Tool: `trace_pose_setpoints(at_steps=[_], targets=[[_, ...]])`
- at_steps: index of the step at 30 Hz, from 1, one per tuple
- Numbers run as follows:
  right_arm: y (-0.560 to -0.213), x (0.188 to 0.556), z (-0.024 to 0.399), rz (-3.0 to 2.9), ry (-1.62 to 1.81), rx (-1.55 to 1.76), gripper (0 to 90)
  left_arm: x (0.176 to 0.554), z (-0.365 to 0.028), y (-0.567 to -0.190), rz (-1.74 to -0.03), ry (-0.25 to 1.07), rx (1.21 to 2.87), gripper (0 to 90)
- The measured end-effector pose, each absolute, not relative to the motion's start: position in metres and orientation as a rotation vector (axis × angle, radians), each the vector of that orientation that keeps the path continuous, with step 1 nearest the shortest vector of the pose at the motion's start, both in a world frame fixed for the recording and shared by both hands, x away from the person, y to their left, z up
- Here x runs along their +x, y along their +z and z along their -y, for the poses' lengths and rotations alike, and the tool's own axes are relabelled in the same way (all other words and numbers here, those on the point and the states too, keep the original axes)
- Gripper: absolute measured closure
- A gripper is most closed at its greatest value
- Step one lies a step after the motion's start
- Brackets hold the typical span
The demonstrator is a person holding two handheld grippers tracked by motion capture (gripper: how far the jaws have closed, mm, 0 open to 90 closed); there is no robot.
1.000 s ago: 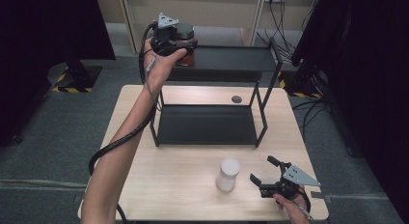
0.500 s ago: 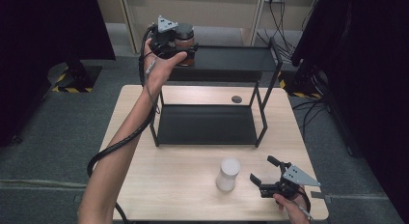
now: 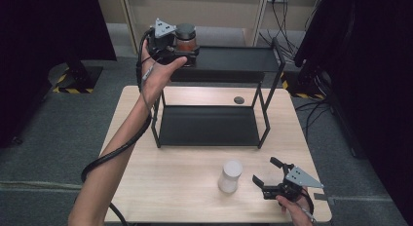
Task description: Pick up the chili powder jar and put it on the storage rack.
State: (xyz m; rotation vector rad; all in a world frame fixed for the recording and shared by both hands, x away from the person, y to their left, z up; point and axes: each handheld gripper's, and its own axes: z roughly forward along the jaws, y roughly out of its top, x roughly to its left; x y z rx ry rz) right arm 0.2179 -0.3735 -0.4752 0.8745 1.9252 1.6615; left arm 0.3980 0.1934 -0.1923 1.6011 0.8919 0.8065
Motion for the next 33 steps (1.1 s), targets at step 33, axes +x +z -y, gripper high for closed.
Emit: trace_pose_setpoints(at_steps=[33], targets=[[-0.475,0.217,0.373,-1.919,1.660,0.878,0.8,0.318,-0.222,-0.254,-0.660,0.672,1.567,0.1]])
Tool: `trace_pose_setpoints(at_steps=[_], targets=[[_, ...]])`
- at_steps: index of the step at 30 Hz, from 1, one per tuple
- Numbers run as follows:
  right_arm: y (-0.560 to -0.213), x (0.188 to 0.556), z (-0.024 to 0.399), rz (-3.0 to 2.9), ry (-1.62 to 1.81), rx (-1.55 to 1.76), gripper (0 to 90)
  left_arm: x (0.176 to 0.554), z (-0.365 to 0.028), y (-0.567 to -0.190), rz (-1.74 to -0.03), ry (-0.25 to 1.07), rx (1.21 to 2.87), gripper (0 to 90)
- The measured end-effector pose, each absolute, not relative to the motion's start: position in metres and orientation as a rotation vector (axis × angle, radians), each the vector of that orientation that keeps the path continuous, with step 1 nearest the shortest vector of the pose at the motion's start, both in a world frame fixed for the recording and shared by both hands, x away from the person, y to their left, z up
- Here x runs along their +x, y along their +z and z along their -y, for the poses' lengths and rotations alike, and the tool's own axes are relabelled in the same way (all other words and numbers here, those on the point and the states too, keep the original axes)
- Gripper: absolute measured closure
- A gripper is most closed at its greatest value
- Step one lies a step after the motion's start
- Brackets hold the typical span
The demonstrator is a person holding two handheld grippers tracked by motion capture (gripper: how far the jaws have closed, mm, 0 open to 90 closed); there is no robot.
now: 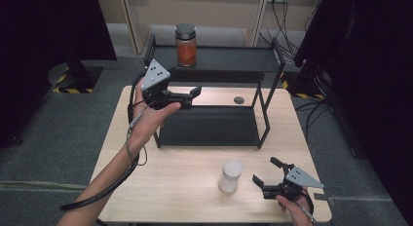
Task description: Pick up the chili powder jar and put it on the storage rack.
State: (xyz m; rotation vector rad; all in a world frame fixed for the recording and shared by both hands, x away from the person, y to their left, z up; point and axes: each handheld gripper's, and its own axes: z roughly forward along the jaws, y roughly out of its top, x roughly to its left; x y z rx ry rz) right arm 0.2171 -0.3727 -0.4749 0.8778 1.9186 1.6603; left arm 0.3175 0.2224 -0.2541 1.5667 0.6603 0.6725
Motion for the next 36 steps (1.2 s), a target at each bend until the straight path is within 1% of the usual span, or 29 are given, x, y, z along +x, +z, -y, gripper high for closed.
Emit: trace_pose_setpoints(at_steps=[9,21,36], targets=[[-0.475,0.217,0.372,-1.919,1.664,0.877,0.8,0.302,-0.224,-0.271,-0.628,0.642,1.566,0.1],[-0.475,0.217,0.371,-1.921,1.663,0.878,0.8,0.288,-0.226,-0.306,-0.612,0.566,1.571,0.2],[-0.475,0.217,0.371,-1.920,1.663,0.875,0.8,0.271,-0.229,-0.334,-0.585,0.550,1.571,0.2]])
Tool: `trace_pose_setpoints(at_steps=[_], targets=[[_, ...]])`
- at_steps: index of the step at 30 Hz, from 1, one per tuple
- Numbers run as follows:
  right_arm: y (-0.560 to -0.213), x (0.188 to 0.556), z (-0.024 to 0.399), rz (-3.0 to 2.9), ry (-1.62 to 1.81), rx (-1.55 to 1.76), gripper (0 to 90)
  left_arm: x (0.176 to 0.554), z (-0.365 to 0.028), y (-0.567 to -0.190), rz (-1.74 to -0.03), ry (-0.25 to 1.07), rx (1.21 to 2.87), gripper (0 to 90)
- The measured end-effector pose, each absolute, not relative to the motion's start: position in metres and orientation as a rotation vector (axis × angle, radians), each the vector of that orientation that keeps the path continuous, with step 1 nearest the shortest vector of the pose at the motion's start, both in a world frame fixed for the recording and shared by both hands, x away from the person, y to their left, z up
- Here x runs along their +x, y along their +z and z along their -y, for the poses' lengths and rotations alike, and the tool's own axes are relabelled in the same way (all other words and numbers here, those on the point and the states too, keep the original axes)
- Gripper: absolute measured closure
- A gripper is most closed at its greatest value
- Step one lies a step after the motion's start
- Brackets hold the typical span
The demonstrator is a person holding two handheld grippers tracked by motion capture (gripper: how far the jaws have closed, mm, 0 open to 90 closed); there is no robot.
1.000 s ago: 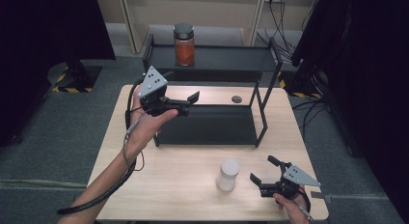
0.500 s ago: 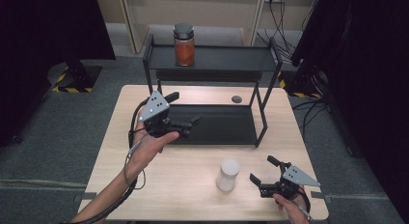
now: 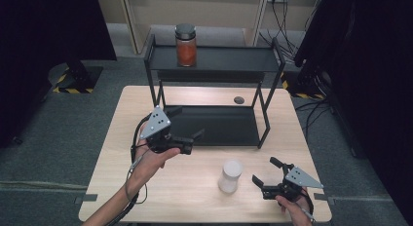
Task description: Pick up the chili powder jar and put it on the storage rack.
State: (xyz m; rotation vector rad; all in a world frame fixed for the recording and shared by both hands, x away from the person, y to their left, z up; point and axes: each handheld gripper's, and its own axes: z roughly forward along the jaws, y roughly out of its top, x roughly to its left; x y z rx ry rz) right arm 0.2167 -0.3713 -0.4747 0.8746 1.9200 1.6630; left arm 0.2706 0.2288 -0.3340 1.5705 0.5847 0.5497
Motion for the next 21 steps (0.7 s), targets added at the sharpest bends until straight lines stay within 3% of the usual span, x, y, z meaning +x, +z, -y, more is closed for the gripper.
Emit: trace_pose_setpoints(at_steps=[21], targets=[[-0.474,0.217,0.370,-1.923,1.663,0.871,0.8,0.241,-0.230,-0.372,-0.535,0.518,1.578,0.2]])
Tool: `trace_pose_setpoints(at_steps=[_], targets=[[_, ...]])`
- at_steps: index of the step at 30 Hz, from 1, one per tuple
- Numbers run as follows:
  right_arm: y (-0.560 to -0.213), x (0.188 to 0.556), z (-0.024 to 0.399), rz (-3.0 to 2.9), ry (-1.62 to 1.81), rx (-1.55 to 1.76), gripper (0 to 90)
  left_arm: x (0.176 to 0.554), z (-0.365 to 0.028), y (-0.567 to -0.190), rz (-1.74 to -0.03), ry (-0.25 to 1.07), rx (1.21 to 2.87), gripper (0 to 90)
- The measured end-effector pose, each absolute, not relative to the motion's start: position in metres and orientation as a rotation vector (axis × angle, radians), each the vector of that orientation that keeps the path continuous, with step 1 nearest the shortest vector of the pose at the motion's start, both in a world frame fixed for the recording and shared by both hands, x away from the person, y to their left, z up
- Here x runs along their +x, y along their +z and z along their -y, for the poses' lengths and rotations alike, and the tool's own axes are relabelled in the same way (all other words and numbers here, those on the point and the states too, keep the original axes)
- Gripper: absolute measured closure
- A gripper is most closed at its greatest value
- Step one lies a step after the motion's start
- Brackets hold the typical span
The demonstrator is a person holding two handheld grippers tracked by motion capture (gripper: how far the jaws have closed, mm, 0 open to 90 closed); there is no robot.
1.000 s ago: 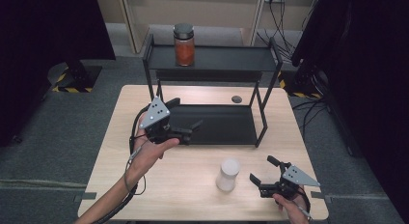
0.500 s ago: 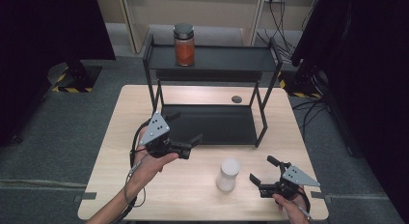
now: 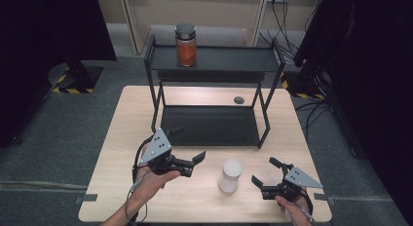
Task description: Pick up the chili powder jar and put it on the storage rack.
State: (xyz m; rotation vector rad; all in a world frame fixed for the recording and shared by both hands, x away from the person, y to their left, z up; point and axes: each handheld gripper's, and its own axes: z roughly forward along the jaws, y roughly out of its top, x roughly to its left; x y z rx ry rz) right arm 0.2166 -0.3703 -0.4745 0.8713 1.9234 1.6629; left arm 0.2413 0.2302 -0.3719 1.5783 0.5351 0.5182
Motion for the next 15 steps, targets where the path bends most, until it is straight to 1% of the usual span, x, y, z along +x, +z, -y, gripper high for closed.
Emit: trace_pose_setpoints(at_steps=[5,15], targets=[[-0.475,0.216,0.370,-1.921,1.662,0.875,0.8,0.237,-0.234,-0.382,-0.545,0.508,1.577,0.2],[-0.475,0.217,0.369,-1.924,1.661,0.873,0.8,0.228,-0.237,-0.400,-0.523,0.530,1.575,0.2]])
